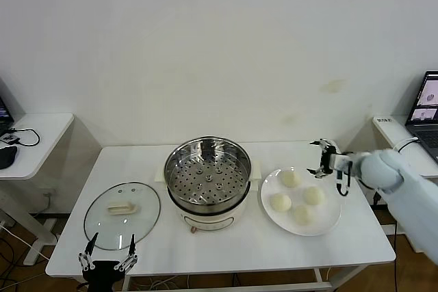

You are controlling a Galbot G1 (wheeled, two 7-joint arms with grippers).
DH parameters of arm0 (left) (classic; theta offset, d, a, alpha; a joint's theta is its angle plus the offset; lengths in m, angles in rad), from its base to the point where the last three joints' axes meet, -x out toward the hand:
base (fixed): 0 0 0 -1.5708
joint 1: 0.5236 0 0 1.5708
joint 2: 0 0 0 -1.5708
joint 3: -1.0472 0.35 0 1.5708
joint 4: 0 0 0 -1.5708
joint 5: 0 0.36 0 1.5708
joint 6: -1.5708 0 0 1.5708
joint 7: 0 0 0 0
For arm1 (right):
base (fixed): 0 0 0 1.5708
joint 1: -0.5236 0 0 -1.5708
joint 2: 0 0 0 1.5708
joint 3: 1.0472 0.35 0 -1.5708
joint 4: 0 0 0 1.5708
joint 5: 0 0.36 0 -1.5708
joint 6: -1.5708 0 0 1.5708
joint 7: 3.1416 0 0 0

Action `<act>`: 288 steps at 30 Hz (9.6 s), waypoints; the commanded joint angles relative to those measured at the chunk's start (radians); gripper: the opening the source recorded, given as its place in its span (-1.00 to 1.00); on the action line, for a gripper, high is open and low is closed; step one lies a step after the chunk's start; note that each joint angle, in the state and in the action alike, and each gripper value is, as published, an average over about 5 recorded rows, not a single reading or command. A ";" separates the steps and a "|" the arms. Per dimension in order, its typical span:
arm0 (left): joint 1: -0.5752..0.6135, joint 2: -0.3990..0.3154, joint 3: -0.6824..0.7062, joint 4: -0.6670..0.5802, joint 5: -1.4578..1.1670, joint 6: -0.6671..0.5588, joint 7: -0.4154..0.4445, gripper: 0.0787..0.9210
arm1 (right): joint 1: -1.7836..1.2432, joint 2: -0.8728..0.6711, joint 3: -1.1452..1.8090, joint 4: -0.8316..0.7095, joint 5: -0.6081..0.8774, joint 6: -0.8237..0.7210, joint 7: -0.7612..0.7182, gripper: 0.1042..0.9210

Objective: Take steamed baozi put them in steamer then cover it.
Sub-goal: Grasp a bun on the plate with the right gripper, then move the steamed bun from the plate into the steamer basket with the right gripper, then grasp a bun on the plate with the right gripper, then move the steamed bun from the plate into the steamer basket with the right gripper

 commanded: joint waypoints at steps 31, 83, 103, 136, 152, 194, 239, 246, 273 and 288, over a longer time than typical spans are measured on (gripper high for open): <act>0.006 -0.009 -0.017 -0.005 0.018 -0.006 0.006 0.77 | 0.184 0.379 -0.286 -0.545 -0.120 0.073 -0.081 0.76; -0.008 0.019 0.005 -0.031 0.010 -0.013 0.008 0.77 | 0.872 0.285 -0.722 -0.038 0.461 -0.015 -0.103 0.36; -0.034 0.036 -0.042 -0.018 -0.040 -0.010 0.010 0.77 | 0.729 0.699 -0.865 -0.276 0.235 0.299 -0.051 0.34; -0.029 0.006 -0.034 -0.047 -0.033 -0.009 0.012 0.77 | 0.601 0.791 -0.814 -0.535 -0.124 0.624 0.090 0.47; -0.022 0.011 -0.034 -0.072 -0.032 -0.002 0.014 0.77 | 0.806 0.466 -0.798 -0.122 0.324 0.136 -0.144 0.76; -0.100 0.058 -0.137 -0.068 -0.107 0.164 0.022 0.77 | 0.208 0.106 -0.510 -0.013 0.153 -0.139 -0.102 0.76; -0.096 0.042 -0.134 -0.067 -0.098 0.157 0.028 0.77 | 0.265 0.183 -0.485 -0.119 0.115 -0.137 -0.179 0.28; -0.096 0.044 -0.133 -0.073 -0.097 0.158 0.028 0.77 | 0.431 0.096 -0.527 -0.047 0.194 -0.156 -0.180 0.28; -0.143 0.107 -0.132 -0.061 -0.111 0.164 0.034 0.77 | 0.852 0.467 -0.794 0.070 0.698 -0.396 0.004 0.34; -0.159 0.108 -0.167 -0.066 -0.110 0.171 0.043 0.77 | 0.665 0.739 -0.793 -0.131 0.743 -0.510 0.132 0.34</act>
